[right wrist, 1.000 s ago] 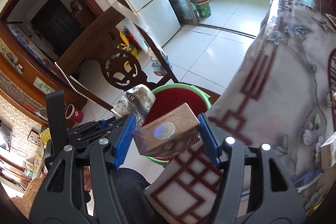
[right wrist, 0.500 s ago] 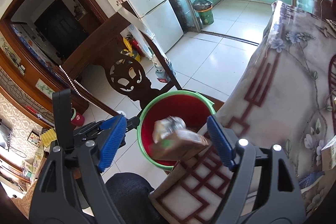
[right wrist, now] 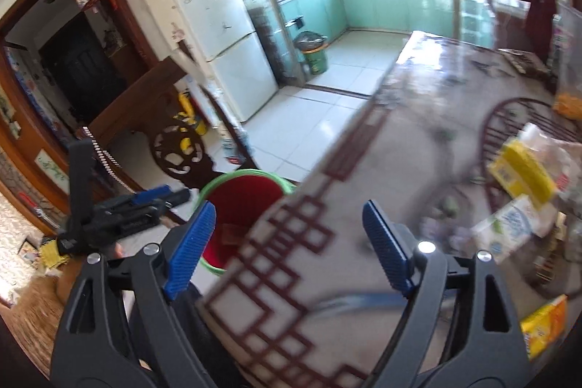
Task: Collect trash
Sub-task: 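Open both grippers to drop the cup and box into the bucket, then grasp the white milk carton with the left gripper while the right grasps the brown cigarette pack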
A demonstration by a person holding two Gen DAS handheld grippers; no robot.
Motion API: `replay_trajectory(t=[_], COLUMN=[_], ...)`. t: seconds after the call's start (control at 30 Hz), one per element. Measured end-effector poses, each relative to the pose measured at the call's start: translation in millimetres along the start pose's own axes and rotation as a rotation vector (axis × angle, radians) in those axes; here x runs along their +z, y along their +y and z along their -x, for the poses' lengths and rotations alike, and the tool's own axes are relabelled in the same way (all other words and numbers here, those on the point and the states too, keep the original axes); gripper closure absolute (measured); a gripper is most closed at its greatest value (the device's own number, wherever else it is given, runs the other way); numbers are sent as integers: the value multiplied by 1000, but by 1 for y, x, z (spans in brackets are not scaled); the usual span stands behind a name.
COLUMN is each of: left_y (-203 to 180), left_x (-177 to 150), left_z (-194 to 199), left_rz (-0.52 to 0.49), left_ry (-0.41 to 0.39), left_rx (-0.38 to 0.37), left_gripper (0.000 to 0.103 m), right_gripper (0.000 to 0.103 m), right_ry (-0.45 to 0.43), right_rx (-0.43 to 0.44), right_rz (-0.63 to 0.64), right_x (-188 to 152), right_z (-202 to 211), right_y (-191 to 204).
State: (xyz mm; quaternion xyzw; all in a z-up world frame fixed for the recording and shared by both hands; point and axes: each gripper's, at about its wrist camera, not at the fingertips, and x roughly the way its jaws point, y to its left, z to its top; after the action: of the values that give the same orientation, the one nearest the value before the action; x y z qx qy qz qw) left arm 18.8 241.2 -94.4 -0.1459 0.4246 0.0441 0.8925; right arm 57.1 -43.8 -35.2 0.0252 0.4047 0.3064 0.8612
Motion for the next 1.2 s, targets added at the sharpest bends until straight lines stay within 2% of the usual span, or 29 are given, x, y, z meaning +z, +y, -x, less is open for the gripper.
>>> replay_trajectory(t=[0.1, 0.3, 0.37, 0.5, 0.6, 0.7, 0.83, 0.97, 1.07, 1.1, 1.13, 1.2], left_y=[-29, -89, -108, -146, -185, -221, -274, -319, -352, -361, -369, -382], left_x=[0, -8, -13, -21, -23, -24, -25, -27, -32, -35, -37, -42], left_z=[0, -5, -9, -15, -19, -25, -45, -68, -86, -91, -96, -101], left_rz=[-60, -153, -188, -232, -302, -373, -474, -529, -573, -588, -602, -624], left_ry=[0, 39, 53, 83, 92, 103, 133, 167, 196, 204, 213, 227], left_rx=[-41, -122, -135, -172, -196, -209, -217, -237, -245, -239, -233, -229], left_gripper=[45, 44, 44, 44, 44, 44, 44, 44, 41, 41, 41, 41], right_gripper=[20, 20, 20, 20, 20, 20, 21, 21, 36, 47, 53, 62], right_ry=[4, 20, 11, 16, 46, 79, 94, 110, 146, 167, 178, 155], right_rx=[-135, -353, -382, -368, -345, -340, -302, -275, -297, -316, -329, -271], right_rz=[-39, -305, -434, -579, -611, -582, -589, -579, -520, -485, -464, -506], right_x=[-20, -62, -74, -83, -83, -78, -78, -77, -74, -74, -74, -74], right_z=[19, 53, 62, 54, 33, 12, 4, 0, -7, -9, -9, -4], right_y=[-47, -178, -223, -279, -299, -304, -310, -314, -308, -304, -301, -302])
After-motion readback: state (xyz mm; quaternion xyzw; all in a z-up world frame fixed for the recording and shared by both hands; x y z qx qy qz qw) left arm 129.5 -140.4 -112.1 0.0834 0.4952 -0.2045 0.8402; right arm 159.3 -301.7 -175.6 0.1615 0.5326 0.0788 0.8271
